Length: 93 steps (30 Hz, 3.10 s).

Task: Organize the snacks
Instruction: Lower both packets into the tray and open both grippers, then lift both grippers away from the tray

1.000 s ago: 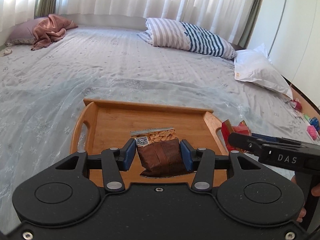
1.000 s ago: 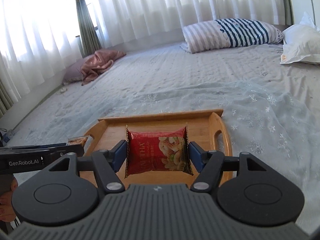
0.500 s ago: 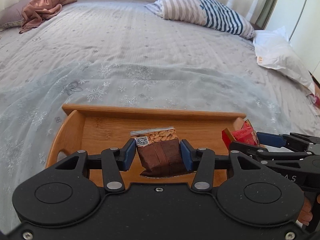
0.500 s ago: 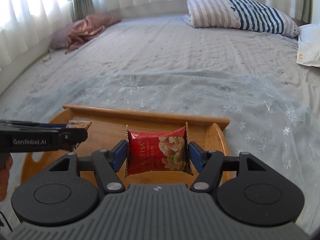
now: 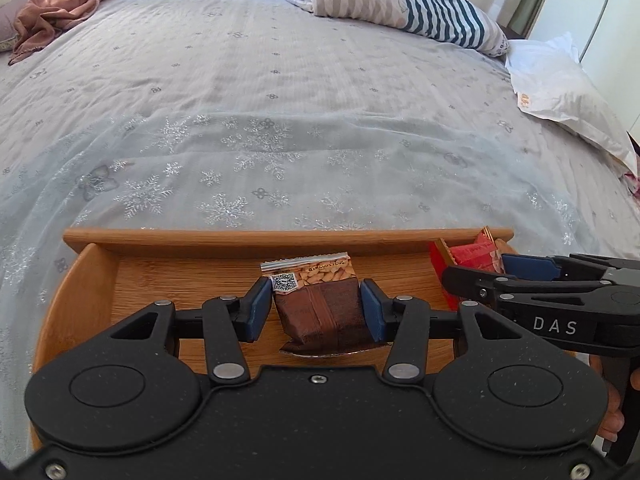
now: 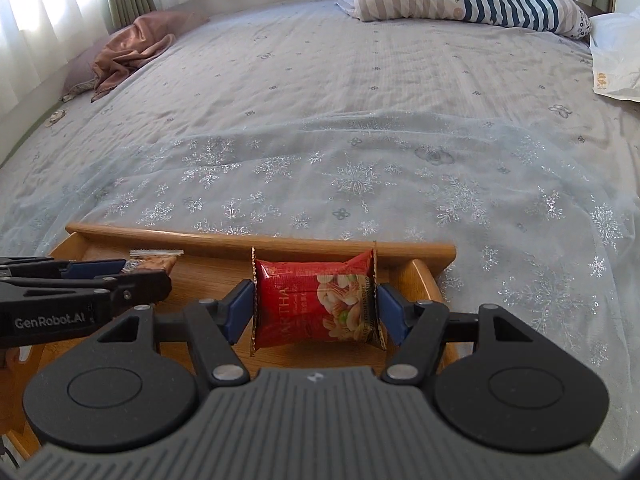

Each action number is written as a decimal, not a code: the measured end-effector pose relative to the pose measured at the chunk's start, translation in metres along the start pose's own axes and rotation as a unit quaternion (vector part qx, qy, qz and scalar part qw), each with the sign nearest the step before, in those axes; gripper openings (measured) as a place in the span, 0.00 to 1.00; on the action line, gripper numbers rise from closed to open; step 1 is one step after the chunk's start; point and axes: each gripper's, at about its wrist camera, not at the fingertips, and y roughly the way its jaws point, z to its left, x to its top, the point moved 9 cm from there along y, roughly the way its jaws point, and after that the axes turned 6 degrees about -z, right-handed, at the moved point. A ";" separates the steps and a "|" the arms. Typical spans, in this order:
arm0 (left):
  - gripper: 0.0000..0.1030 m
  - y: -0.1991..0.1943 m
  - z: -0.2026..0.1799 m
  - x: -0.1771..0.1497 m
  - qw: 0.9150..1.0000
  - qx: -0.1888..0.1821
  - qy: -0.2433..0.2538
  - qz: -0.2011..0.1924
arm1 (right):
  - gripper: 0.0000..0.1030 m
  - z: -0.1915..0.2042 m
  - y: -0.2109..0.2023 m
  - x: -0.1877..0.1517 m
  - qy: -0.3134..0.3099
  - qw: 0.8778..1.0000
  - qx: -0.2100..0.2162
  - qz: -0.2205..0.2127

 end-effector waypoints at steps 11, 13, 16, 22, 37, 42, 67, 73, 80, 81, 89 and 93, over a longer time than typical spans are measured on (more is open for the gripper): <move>0.43 0.008 -0.006 0.000 1.000 -0.014 0.002 0.000 | 0.67 0.002 0.003 0.004 -0.013 1.000 0.000 0.004; 0.43 0.009 -0.006 0.000 1.000 -0.017 0.002 0.001 | 0.67 0.002 0.003 0.003 -0.016 1.000 0.002 0.010; 0.43 0.010 -0.007 0.000 1.000 -0.022 0.000 0.001 | 0.66 0.000 0.004 0.005 -0.019 0.999 -0.006 0.030; 0.43 0.013 -0.007 0.001 1.000 -0.025 -0.009 0.000 | 0.69 -0.002 0.007 0.005 -0.012 0.999 -0.001 0.041; 0.55 0.004 -0.006 0.004 1.000 -0.010 -0.005 -0.021 | 0.84 0.003 -0.002 0.005 -0.010 1.000 0.003 0.021; 0.62 -0.005 -0.003 0.006 1.000 -0.004 -0.012 -0.027 | 0.87 0.004 -0.011 0.008 -0.010 1.000 0.001 0.013; 0.83 -0.100 -0.008 -0.021 0.997 0.013 0.028 -0.064 | 0.89 0.027 -0.090 0.002 0.010 0.997 0.017 -0.070; 0.85 -0.132 -0.018 -0.022 0.996 0.007 0.038 -0.084 | 0.91 0.038 -0.122 0.002 0.006 0.995 0.028 -0.098; 0.87 -0.174 -0.027 -0.021 0.994 0.004 0.042 -0.104 | 0.93 0.044 -0.161 0.002 0.006 0.991 0.046 -0.128; 0.87 -0.179 -0.029 -0.022 0.994 0.004 0.042 -0.105 | 0.93 0.046 -0.167 0.001 0.004 0.990 0.049 -0.132; 0.87 -0.228 -0.035 -0.038 0.991 0.003 0.042 -0.127 | 0.95 0.056 -0.210 -0.015 -0.027 0.984 0.061 -0.165; 0.88 -0.250 -0.035 -0.053 0.989 0.005 0.044 -0.139 | 0.97 0.065 -0.230 -0.028 -0.047 0.980 0.068 -0.180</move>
